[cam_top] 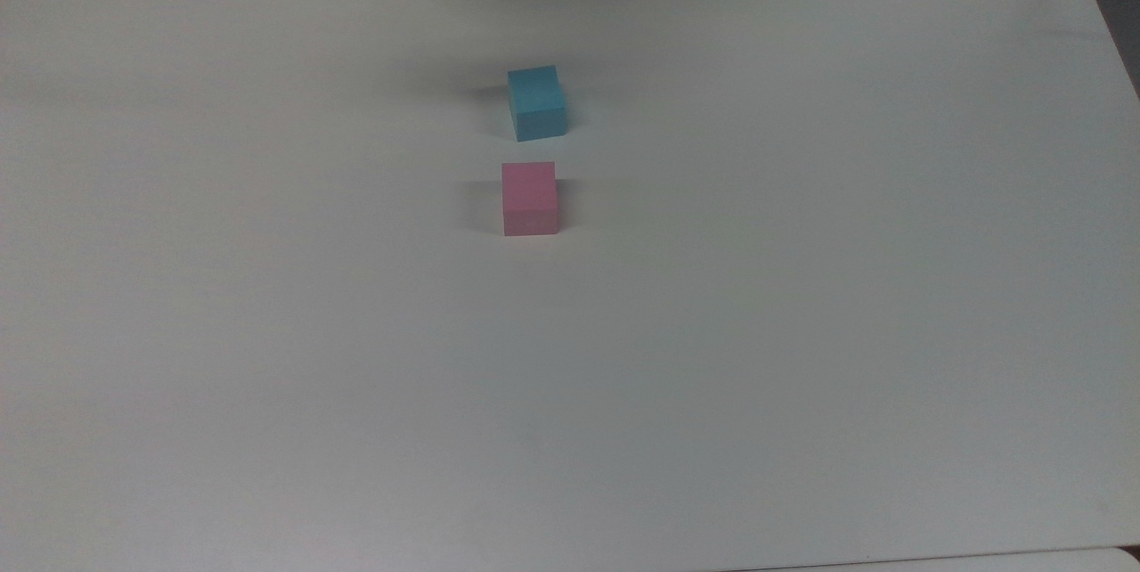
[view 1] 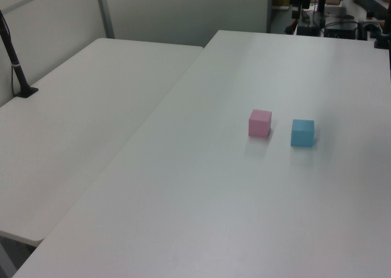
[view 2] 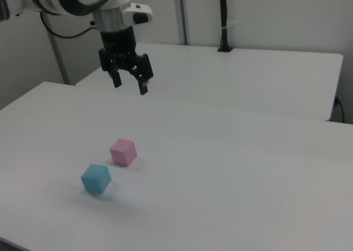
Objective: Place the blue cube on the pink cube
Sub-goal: 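Move the open gripper over the light-blue cube and lower it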
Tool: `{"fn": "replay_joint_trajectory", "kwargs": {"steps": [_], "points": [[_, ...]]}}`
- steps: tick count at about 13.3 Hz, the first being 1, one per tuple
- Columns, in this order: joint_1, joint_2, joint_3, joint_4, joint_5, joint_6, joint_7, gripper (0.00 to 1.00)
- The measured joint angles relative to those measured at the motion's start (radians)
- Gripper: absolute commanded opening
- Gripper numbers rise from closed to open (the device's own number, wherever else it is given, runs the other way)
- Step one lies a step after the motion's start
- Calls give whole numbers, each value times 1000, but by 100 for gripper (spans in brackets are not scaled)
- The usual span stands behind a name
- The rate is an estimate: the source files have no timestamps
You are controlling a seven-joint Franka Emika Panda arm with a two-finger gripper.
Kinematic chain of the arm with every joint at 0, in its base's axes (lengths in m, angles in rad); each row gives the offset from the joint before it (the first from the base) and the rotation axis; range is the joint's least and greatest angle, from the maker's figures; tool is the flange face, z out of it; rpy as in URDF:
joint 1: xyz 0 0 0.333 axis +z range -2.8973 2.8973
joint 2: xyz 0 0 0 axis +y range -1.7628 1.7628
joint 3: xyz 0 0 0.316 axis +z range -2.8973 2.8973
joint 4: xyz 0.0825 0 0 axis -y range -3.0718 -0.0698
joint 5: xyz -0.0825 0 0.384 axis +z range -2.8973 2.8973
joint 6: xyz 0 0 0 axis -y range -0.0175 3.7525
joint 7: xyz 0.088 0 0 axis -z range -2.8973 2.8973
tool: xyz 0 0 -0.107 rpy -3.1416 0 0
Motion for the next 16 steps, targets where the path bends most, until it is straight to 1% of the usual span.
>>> {"fn": "replay_joint_trajectory", "kwargs": {"steps": [7, 9, 10, 11, 14, 16], "points": [[24, 7, 11, -4, -2, 0, -1, 100], [26, 10, 31, -20, -46, 0, -2, 100], [26, 13, 47, -39, -76, 0, -2, 100], [27, 15, 54, -53, -87, 0, -5, 100], [26, 19, 58, -125, -94, 0, -94, 100], [27, 20, 69, -187, -94, 1, -117, 100]]}}
